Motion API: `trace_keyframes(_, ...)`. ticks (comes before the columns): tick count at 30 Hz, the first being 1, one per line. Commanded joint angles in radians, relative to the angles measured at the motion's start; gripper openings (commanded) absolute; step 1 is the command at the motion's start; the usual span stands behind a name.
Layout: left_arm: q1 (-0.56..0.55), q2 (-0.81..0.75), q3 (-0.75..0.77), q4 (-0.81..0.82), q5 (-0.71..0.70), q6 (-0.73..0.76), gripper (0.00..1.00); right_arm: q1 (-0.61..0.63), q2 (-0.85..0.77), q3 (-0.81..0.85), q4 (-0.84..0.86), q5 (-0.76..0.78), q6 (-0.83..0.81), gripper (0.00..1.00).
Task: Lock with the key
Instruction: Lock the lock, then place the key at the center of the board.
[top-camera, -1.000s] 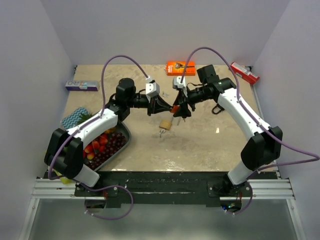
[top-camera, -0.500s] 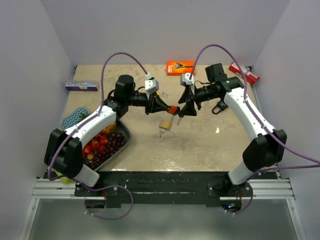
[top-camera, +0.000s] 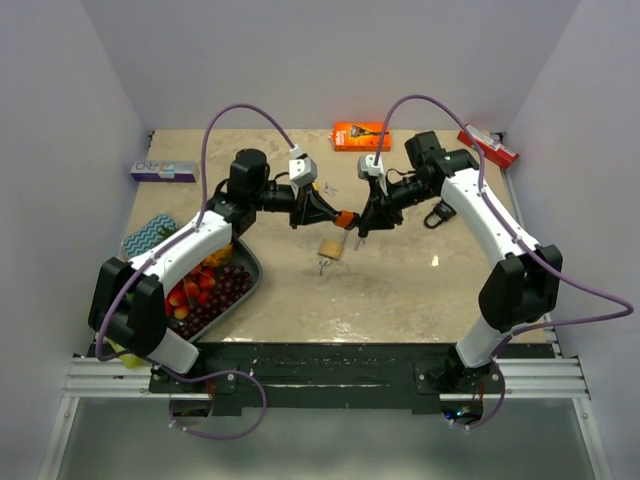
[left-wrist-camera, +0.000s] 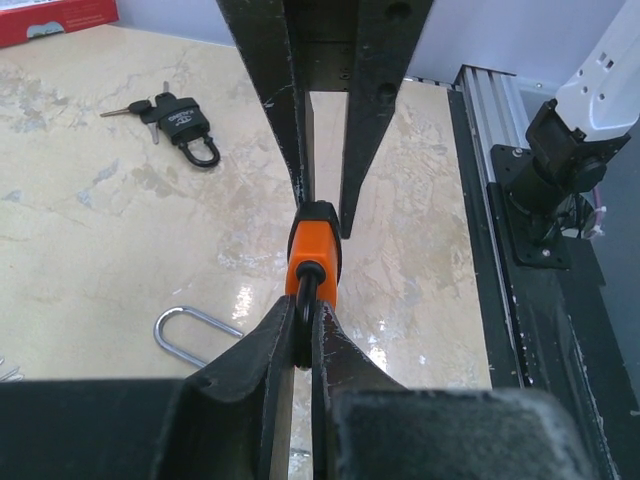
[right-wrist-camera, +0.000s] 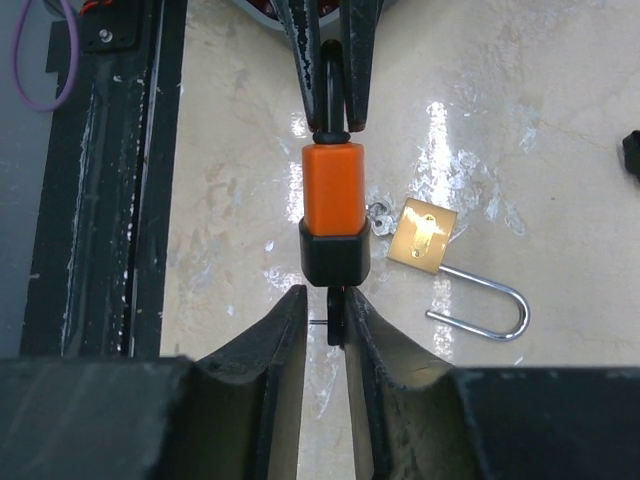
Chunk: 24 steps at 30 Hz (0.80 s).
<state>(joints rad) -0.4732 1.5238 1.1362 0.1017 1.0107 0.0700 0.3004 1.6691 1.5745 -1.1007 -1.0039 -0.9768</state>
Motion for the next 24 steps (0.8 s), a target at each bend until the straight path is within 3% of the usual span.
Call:
trace_keyframes(1,0.011,-0.014,0.039,0.05,0.028,-0.007,0.0,-0.003,0.004,0.05,-0.021,-0.004,-0.028,0.17)
trace_keyframes(2,0.015,-0.014,0.039,0.05,0.028,-0.007,0.0,-0.004,0.007,0.051,-0.021,-0.001,-0.028,0.05)
trace_keyframes(3,0.016,-0.011,0.037,0.053,0.029,-0.012,0.0,-0.004,0.009,0.051,-0.024,0.005,-0.026,0.0)
trace_keyframes(9,0.108,0.041,0.088,0.078,0.032,-0.107,0.0,-0.027,0.023,0.033,-0.024,0.03,-0.034,0.0)
trace_keyframes(16,0.196,0.116,0.175,-0.04,0.042,-0.009,0.0,-0.052,0.061,0.021,0.011,0.064,-0.036,0.0)
trace_keyframes(19,0.197,0.162,0.217,-0.172,0.025,0.097,0.0,-0.052,0.072,0.001,0.218,0.051,0.136,0.0)
trace_keyframes(23,0.199,0.187,0.208,-0.175,0.003,0.114,0.0,-0.046,0.09,-0.073,0.803,0.073,0.688,0.0)
trace_keyframes(24,0.199,0.19,0.195,-0.157,-0.013,0.099,0.0,-0.037,0.096,-0.082,0.871,0.103,0.751,0.0)
